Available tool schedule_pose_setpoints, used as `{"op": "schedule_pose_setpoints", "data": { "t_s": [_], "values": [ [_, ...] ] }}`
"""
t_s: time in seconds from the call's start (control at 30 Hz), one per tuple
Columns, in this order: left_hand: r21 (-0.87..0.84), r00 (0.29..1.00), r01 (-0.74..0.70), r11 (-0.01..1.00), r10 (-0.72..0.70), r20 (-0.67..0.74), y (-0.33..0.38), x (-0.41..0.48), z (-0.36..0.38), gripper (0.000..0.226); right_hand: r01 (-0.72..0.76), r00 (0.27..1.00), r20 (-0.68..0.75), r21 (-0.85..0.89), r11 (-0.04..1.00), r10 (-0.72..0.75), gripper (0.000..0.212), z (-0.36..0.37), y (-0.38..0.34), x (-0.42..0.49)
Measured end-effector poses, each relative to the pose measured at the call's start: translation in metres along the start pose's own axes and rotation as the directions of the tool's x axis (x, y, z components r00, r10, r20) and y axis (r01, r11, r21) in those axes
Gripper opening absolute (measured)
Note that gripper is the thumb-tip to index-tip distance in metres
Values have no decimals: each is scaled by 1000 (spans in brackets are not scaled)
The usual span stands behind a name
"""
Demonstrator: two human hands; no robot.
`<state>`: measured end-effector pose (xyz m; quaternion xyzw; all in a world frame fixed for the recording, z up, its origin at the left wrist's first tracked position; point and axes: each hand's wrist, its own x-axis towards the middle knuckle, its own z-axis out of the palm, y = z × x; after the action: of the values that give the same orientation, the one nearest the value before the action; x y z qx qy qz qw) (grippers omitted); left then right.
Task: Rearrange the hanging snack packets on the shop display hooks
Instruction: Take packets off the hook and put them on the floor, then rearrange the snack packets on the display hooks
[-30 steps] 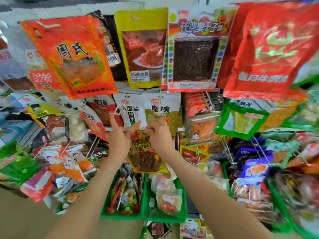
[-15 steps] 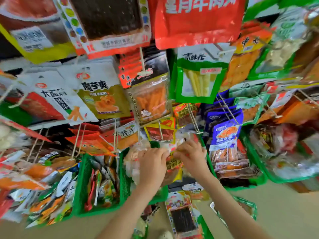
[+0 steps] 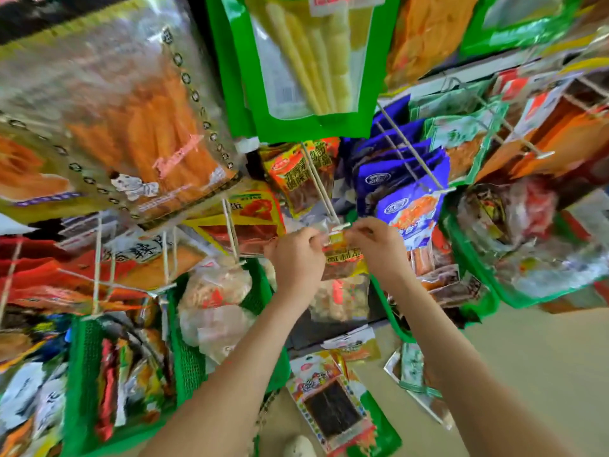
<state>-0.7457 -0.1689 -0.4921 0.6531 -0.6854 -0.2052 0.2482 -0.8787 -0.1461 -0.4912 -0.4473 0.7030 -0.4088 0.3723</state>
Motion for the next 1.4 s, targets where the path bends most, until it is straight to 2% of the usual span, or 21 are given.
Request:
{"op": "schedule_pose_setpoints", "data": {
  "t_s": [0.07,0.23,0.43,0.6,0.83,0.97,1.17,1.4],
  "values": [
    [-32,999,-27,999,26,-34,3,11,0,18,21,1000,-23,21,1000,-21,8,1,-4,12],
    [93,992,-80,992,88,-90,11,22,-5,18,19,999,-31,69,997,-17,12,3,-13,25],
    [101,974,-163,982,176,-140,8,18,-4,11,51,998,-29,20,998,-51,5,4,-10,24],
    [127,974,-159,979,177,-144,-5,13,0,9,94,995,-30,-52,994,-96,12,10,-1,19],
    [89,948,-178,980,195,-252,3,14,2,12,144,983,-124,45,988,-138,11,11,-5,18],
    [70,956,-167,983,179,-233,5,18,4,9,150,980,-129,-16,989,-151,10,11,-5,24],
    [102,940,-212,972,232,-250,1,17,5,9,200,968,-135,-91,976,-211,7,10,-3,22],
    [108,925,-250,962,270,-267,-1,17,10,9,208,953,-205,-85,974,-222,7,13,-1,20]
  ]
}}
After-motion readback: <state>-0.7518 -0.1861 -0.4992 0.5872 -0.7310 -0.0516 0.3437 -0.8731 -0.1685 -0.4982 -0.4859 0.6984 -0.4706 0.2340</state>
